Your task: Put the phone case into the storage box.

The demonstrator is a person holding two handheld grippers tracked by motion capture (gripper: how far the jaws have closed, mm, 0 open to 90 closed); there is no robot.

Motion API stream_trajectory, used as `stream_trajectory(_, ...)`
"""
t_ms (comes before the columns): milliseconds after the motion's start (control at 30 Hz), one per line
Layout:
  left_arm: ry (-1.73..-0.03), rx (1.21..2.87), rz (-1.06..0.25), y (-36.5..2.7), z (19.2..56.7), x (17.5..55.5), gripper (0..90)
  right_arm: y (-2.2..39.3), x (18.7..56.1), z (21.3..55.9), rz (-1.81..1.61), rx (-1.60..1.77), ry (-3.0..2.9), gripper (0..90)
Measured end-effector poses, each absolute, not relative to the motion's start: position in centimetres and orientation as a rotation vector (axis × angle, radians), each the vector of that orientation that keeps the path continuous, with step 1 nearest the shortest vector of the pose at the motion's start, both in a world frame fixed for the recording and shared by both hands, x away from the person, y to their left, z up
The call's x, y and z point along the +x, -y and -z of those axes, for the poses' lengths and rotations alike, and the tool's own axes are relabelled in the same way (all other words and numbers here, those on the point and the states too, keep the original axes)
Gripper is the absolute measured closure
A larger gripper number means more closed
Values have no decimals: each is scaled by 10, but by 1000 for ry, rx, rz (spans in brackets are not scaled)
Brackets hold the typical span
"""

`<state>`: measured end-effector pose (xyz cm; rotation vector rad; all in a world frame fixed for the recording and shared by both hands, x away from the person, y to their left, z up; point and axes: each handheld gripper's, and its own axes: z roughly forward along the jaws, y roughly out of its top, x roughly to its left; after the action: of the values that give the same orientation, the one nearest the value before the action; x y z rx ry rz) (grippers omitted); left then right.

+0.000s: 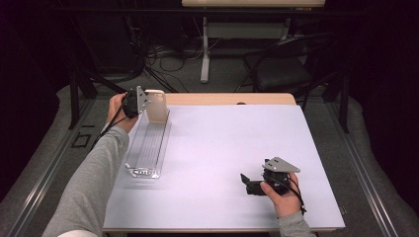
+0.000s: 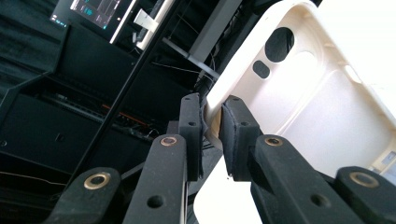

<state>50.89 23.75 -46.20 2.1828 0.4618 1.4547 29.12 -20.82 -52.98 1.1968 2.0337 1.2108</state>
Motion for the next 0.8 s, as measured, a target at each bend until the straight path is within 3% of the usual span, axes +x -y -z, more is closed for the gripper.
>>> stream_trajectory(467, -492, 2190, -1433, -239, 463, 515, 745, 207, 292, 532, -1206, 1202, -2042, 0)
stream_trajectory(667, -489, 2186, -1438, -241, 463, 516, 669, 207, 292, 533, -1203, 1198, -2047, 0)
stream_trajectory(800, -478, 2173, -1429, -242, 464, 517, 572, 207, 292, 533, -1200, 1197, -2050, 0)
